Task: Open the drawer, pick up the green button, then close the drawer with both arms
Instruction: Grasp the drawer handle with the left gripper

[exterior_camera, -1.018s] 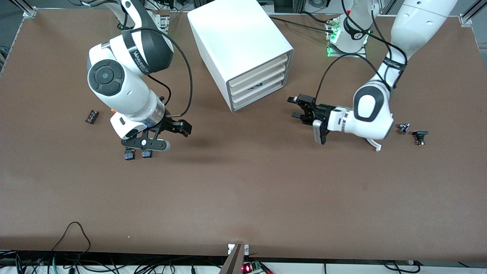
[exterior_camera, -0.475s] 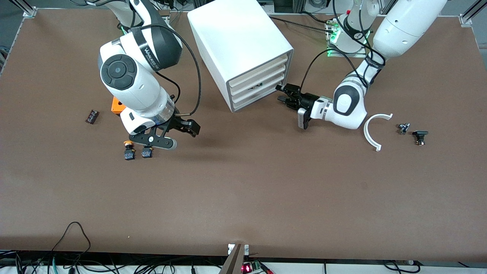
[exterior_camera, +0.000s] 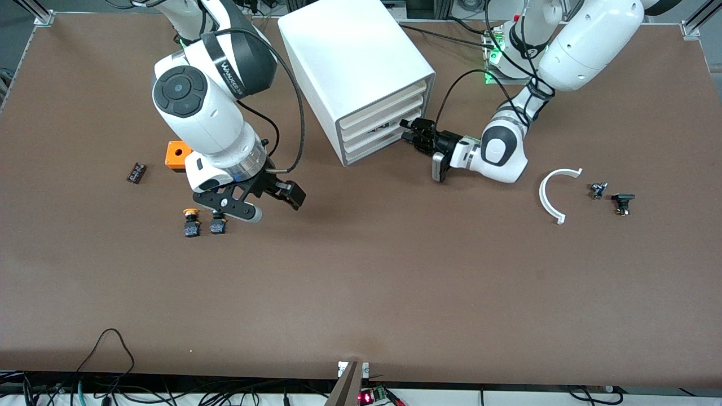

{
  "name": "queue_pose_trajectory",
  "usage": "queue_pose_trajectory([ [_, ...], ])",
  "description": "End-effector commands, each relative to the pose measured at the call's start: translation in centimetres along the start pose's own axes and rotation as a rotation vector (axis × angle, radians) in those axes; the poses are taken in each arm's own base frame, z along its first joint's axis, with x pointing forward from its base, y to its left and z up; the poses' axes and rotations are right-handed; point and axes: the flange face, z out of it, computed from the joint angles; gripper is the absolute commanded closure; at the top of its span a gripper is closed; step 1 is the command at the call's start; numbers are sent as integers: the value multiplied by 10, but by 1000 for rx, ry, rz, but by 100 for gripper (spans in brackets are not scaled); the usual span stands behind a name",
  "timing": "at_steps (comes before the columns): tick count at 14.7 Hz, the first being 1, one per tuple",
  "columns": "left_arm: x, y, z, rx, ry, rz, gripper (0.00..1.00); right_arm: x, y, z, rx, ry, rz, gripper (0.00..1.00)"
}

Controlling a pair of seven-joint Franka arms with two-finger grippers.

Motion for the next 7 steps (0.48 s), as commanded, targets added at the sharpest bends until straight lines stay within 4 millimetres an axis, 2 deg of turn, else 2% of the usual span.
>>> queue_pose_trajectory([
  [1, -4, 4, 15, -4, -1, 31, 90, -5, -23, -1, 6, 4, 84, 0],
  [2, -4, 4, 18, -2, -7, 32, 100, -6, -27, -1, -9, 10, 103, 0],
  [4, -1, 5, 12, 2, 5, 33, 100, -6, -36, -4, -27, 13, 161, 0],
  [7, 17, 8, -17, 16, 58, 23, 100, -15, -55, 1, -28, 16, 304, 0],
])
